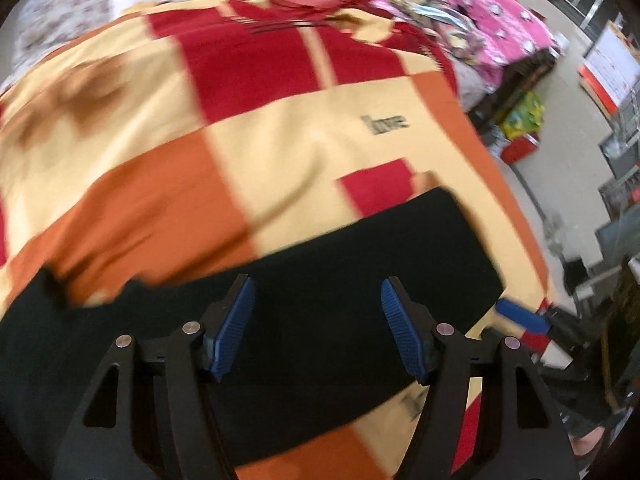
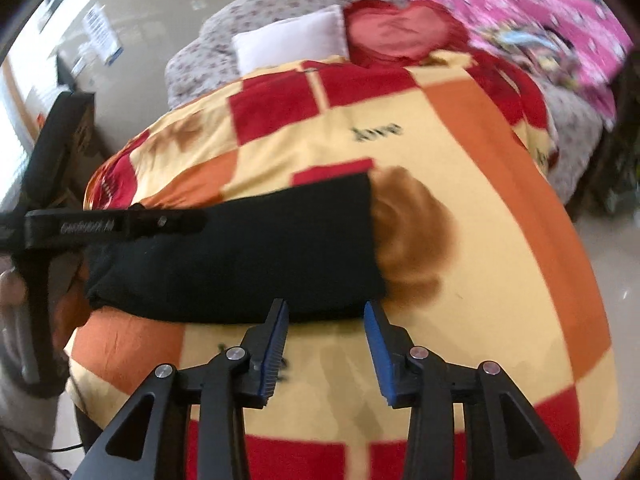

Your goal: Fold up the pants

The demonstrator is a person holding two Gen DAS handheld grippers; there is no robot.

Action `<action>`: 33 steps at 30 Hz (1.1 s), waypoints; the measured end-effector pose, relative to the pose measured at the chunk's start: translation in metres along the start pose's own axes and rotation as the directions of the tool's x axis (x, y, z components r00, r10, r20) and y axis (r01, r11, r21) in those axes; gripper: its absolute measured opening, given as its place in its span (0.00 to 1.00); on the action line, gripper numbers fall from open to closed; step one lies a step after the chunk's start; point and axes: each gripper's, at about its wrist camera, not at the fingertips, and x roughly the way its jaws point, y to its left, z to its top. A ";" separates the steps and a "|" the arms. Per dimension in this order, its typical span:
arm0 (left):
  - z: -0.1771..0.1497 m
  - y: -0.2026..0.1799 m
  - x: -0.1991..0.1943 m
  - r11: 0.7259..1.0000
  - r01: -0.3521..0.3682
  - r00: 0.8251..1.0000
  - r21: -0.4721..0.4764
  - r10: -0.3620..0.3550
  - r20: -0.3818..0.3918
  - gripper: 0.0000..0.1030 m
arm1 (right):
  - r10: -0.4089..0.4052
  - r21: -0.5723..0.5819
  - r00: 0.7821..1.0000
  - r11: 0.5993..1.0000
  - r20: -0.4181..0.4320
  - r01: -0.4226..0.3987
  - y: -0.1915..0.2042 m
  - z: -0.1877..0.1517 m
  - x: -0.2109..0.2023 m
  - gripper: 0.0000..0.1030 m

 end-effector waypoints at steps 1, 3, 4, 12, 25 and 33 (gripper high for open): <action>0.007 -0.006 0.006 1.000 0.018 1.000 0.012 -0.018 -0.010 0.64 | 0.009 0.015 1.000 1.000 -0.001 -0.009 -0.005 -0.001 0.001 0.38; 0.020 -0.021 0.019 0.997 0.048 0.998 0.056 -0.046 -0.040 0.64 | 0.034 0.042 0.999 0.999 -0.005 -0.033 -0.011 -0.001 0.008 0.38; 0.027 -0.028 0.027 0.996 0.040 0.998 0.080 -0.036 -0.049 0.64 | 0.048 0.051 0.999 0.998 -0.003 -0.047 -0.013 -0.001 0.010 0.39; 0.055 -0.054 0.070 0.980 0.106 0.987 0.168 -0.083 -0.137 0.64 | 0.119 0.075 0.988 0.989 0.095 -0.126 -0.007 0.000 0.020 0.46; 0.055 -0.089 0.083 0.920 0.122 0.990 0.374 -0.087 -0.109 0.34 | 0.180 0.149 0.972 0.968 0.154 -0.203 0.000 0.009 0.039 0.19; 0.066 -0.054 0.027 0.941 0.217 0.976 0.259 -0.213 -0.043 0.11 | 0.211 -0.008 0.950 0.977 0.229 -0.215 0.045 0.033 0.006 0.15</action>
